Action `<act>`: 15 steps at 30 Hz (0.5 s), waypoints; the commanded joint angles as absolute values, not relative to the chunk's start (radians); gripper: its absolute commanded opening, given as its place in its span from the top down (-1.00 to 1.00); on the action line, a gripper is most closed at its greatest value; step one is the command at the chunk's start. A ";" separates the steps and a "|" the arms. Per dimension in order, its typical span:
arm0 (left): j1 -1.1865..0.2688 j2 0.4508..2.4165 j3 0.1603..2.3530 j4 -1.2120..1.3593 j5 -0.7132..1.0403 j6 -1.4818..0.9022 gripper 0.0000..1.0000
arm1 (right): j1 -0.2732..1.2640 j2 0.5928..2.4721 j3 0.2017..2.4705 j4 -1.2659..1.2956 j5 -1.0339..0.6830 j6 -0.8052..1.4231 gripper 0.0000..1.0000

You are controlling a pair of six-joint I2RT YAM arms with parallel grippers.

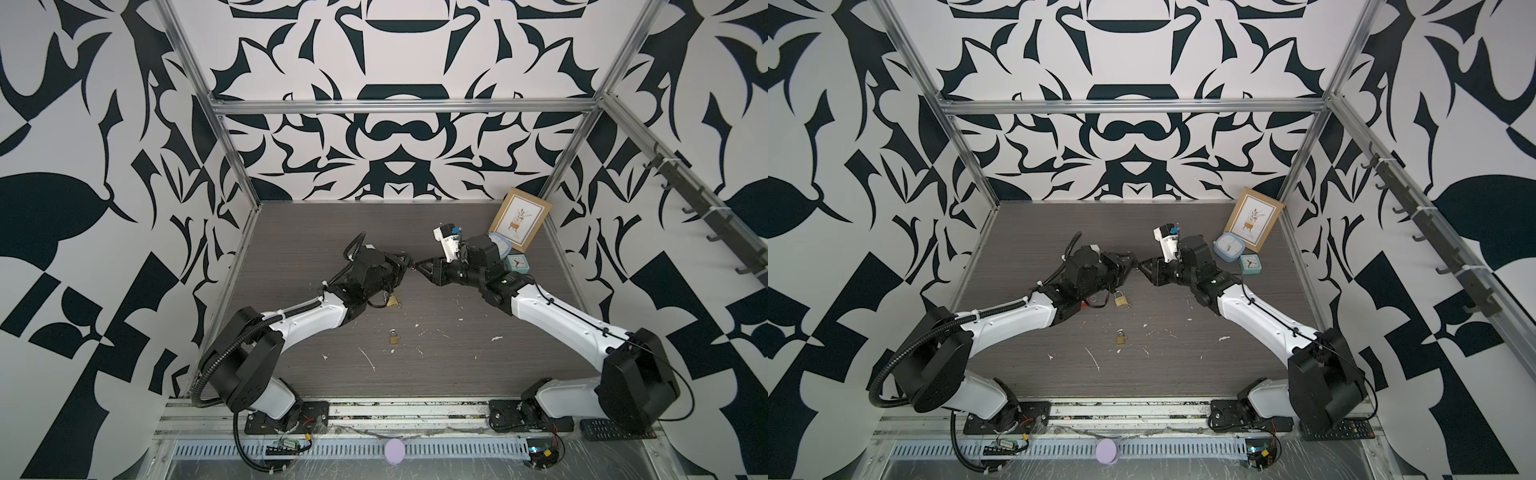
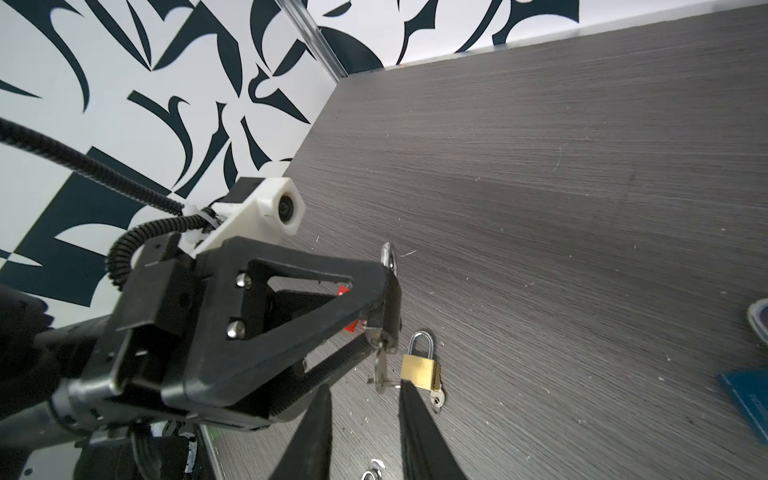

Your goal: Lock with the key

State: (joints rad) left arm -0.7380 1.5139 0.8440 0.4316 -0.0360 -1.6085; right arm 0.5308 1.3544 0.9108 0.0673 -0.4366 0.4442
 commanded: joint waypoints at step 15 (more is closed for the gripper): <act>-0.741 1.491 0.831 0.439 -0.041 -1.631 1.00 | 0.538 1.417 0.991 0.067 -0.428 0.376 0.60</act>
